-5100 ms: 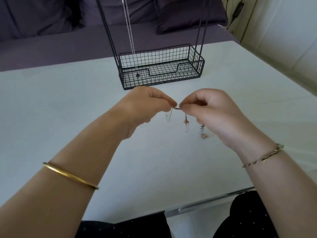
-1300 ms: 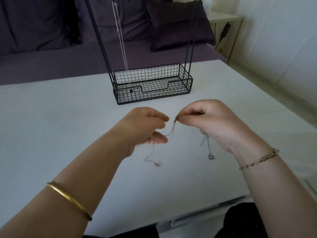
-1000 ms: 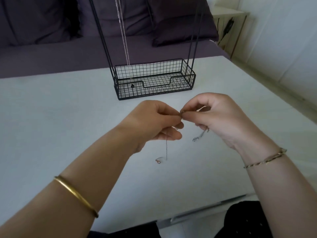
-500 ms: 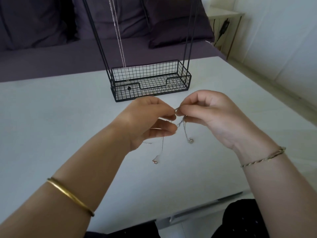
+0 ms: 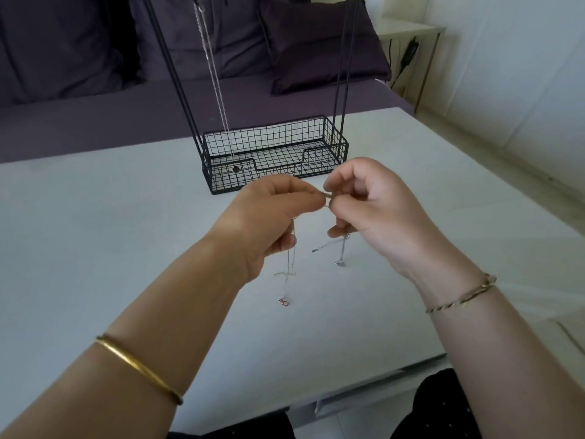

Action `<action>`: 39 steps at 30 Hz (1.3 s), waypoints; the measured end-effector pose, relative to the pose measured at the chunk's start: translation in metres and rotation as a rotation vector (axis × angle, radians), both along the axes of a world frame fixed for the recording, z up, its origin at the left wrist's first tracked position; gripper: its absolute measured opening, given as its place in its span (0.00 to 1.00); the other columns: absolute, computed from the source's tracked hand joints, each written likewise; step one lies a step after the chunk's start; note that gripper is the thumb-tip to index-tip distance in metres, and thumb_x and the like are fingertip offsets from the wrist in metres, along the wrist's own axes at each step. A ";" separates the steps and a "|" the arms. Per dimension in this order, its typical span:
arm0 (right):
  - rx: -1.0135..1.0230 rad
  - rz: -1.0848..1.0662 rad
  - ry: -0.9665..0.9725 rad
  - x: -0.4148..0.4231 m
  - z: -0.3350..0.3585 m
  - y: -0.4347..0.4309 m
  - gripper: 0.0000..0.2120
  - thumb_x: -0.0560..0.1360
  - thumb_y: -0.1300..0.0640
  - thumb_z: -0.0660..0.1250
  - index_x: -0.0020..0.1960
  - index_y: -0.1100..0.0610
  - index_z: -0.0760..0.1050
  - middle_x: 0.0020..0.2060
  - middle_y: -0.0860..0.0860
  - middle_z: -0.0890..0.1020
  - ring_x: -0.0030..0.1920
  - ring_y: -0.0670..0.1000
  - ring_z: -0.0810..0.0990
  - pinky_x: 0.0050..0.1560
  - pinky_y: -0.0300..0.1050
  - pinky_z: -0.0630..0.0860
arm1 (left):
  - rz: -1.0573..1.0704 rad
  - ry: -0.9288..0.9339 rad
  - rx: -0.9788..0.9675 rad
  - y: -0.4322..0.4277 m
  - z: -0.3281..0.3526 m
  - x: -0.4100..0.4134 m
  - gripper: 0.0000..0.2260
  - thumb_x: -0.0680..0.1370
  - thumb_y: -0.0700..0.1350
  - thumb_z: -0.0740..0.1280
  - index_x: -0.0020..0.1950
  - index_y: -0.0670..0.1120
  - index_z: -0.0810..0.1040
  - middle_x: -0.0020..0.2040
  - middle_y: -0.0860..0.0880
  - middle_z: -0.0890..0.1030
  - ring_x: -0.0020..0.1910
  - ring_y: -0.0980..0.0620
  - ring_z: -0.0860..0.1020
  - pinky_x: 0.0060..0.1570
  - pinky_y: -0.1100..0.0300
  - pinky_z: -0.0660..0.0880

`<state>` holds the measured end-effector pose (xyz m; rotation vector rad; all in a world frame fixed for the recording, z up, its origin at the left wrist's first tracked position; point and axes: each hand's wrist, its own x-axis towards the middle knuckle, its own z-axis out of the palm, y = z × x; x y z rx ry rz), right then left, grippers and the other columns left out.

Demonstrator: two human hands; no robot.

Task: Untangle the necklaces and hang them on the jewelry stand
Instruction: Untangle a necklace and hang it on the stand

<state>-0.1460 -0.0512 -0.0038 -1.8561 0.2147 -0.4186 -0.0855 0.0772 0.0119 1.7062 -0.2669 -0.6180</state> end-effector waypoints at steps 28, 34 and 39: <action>0.155 -0.126 0.203 -0.006 -0.007 -0.018 0.09 0.72 0.67 0.65 0.41 0.54 0.79 0.35 0.51 0.79 0.32 0.45 0.74 0.29 0.35 0.65 | 0.236 0.131 -0.316 0.005 -0.003 0.012 0.09 0.79 0.35 0.58 0.39 0.41 0.71 0.33 0.47 0.71 0.23 0.57 0.66 0.24 0.65 0.70; 0.133 -0.165 0.134 -0.007 -0.005 -0.022 0.08 0.73 0.64 0.66 0.40 0.54 0.81 0.34 0.48 0.81 0.30 0.40 0.74 0.28 0.28 0.65 | 0.237 -0.153 -0.056 0.001 -0.005 0.010 0.07 0.78 0.35 0.56 0.42 0.43 0.70 0.33 0.48 0.70 0.27 0.53 0.67 0.32 0.58 0.73; 0.105 -0.079 0.163 -0.009 -0.006 -0.020 0.05 0.74 0.61 0.67 0.45 0.55 0.81 0.28 0.48 0.80 0.23 0.43 0.67 0.26 0.31 0.64 | 0.230 -0.228 -0.016 -0.002 -0.004 0.006 0.07 0.79 0.37 0.57 0.46 0.45 0.73 0.37 0.48 0.75 0.32 0.53 0.72 0.39 0.56 0.77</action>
